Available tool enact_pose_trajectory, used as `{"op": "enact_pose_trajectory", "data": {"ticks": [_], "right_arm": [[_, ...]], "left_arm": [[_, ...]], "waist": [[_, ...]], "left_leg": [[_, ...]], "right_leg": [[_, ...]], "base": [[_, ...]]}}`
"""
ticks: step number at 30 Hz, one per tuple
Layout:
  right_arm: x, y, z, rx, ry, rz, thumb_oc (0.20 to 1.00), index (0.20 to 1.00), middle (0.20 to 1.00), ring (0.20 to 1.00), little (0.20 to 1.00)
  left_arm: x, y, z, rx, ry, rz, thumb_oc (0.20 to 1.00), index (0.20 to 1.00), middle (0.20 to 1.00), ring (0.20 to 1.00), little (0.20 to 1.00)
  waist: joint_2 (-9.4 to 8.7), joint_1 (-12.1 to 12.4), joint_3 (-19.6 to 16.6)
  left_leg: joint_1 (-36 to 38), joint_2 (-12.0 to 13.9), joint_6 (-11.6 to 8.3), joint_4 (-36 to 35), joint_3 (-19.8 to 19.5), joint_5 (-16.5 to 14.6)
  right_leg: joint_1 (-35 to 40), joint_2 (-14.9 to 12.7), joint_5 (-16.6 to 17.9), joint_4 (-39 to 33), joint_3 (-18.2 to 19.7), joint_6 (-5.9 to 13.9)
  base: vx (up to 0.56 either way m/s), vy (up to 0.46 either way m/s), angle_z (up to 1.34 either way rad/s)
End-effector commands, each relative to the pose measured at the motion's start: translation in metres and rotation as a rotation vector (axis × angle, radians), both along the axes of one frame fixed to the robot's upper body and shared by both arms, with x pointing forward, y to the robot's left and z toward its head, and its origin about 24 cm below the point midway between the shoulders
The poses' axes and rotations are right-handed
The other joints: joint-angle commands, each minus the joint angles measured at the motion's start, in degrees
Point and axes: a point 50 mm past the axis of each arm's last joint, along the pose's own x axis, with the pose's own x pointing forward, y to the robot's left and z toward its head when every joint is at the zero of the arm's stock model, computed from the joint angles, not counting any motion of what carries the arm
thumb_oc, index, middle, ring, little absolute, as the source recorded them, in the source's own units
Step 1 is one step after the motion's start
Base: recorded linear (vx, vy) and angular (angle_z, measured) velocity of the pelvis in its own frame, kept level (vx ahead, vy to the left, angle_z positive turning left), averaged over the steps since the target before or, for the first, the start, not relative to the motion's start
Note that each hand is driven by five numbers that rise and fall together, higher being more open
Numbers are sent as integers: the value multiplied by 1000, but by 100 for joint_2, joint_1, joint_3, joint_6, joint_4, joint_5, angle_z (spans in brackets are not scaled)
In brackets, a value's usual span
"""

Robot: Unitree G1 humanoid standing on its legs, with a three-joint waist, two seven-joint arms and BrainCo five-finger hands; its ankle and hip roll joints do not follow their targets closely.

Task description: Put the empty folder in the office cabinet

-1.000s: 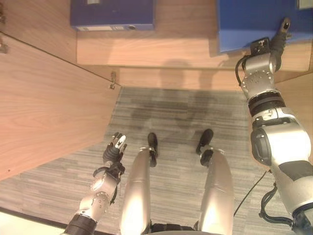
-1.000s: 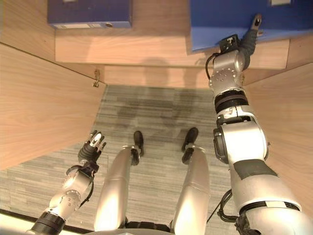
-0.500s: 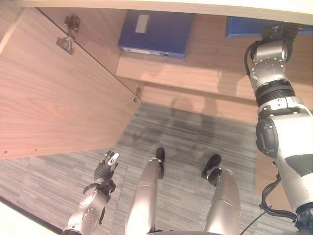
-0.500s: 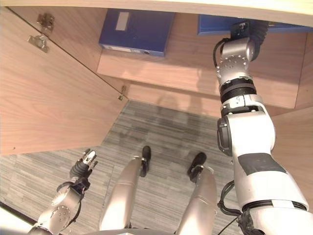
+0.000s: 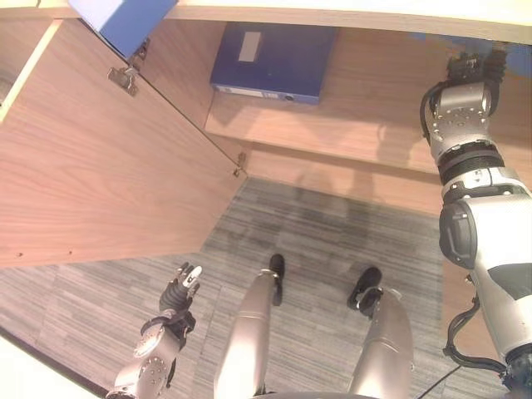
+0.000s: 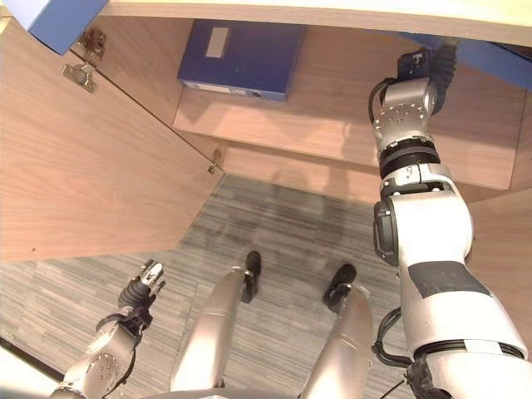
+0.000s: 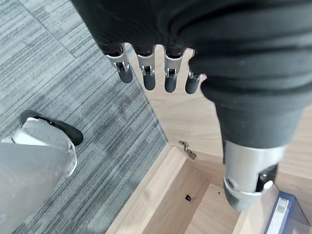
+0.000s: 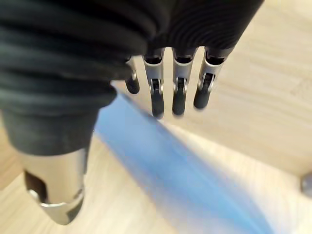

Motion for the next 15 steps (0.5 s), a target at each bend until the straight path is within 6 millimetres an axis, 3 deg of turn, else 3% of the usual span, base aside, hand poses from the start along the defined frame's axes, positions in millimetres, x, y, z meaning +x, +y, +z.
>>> {"op": "enact_pose_trajectory", "data": {"ticks": [1, 15], "right_arm": [[-10, -18, 28, -5, -114, -44, 1000, 1000, 1000, 1000, 1000], [-1, -11, -21, 87, 75, -16, 1000, 1000, 1000, 1000, 1000]], "left_arm": [[2, 10, 6, 78, -16, -30, 1000, 1000, 1000, 1000, 1000], [2, 6, 1, 78, 9, -6, 1000, 1000, 1000, 1000, 1000]], "waist": [[-13, 159, 130], [78, 129, 181]], "left_leg": [[-357, 136, 91, 13, -58, -269], [-568, 103, 112, 96, -48, -262]], "right_leg": [[461, 80, -728, 548, 80, 369], [206, 50, -788, 686, 171, 311]], "base": [[-10, 6, 3], [0, 0, 0]]}}
